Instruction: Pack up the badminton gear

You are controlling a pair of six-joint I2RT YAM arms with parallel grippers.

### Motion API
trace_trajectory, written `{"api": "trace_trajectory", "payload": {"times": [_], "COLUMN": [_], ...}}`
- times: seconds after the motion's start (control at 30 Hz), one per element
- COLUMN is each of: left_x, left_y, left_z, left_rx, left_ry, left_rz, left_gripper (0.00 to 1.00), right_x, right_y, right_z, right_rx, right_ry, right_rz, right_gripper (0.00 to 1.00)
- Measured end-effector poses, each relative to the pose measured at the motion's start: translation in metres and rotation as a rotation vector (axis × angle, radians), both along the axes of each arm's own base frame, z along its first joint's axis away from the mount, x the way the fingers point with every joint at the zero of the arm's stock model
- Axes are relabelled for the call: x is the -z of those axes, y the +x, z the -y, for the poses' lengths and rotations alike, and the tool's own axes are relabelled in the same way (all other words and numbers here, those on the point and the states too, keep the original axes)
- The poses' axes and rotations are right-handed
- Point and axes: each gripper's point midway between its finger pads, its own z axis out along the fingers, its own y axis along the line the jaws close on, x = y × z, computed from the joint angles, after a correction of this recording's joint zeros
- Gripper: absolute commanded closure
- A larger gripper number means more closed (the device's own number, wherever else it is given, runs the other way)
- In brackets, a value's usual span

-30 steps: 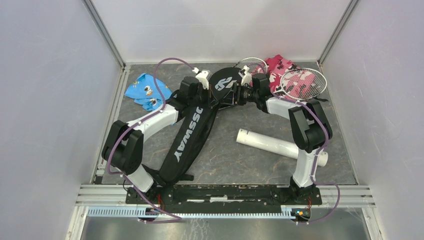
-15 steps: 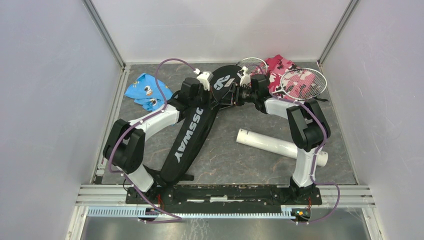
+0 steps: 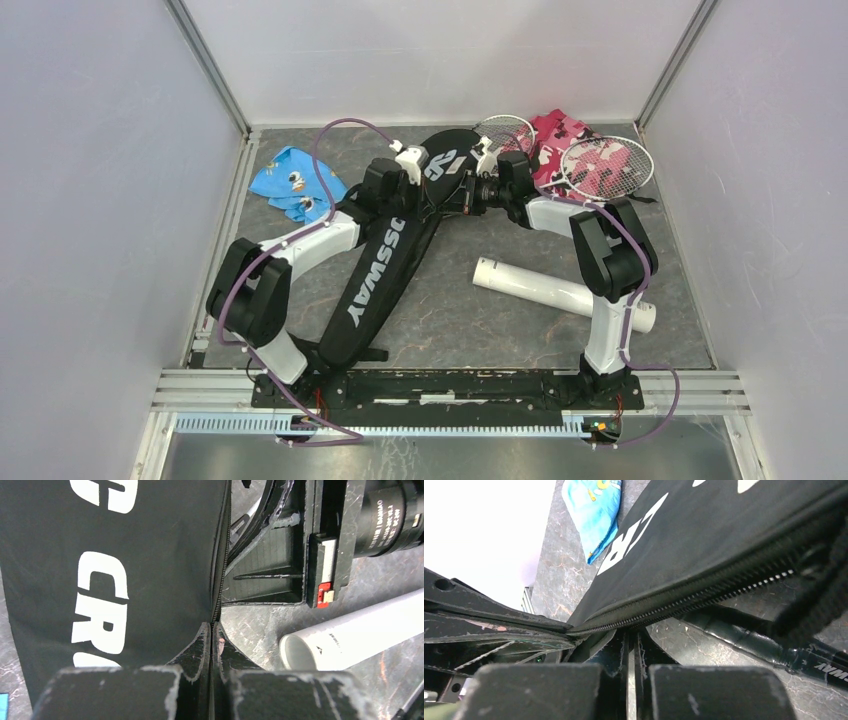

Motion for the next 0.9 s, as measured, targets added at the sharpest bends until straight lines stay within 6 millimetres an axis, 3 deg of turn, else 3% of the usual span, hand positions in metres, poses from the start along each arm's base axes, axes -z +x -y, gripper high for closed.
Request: {"api": "trace_trajectory", "payload": {"times": [0.17, 0.33, 0.6, 0.9], "left_x": [0.005, 0.009, 0.032, 0.030], "left_y": [0.002, 0.001, -0.002, 0.006], "left_z": [-0.005, -0.003, 0.000, -0.008], "left_rx": [0.016, 0.038, 0.068, 0.051], "left_ry": [0.055, 0.104, 0.185, 0.261], "left_rz": [0.041, 0.077, 0.074, 0.124], "left_gripper": [0.95, 0.84, 0.67, 0.58], "right_x": [0.001, 0.001, 0.001, 0.001], "right_y": [0.000, 0.000, 0.000, 0.001], "right_z": [0.001, 0.001, 0.001, 0.002], "right_rx": [0.002, 0.003, 0.003, 0.005], "right_ry": [-0.001, -0.001, -0.001, 0.000], "right_rz": [-0.006, -0.005, -0.006, -0.003], "right_gripper": [1.00, 1.00, 1.00, 1.00]}}
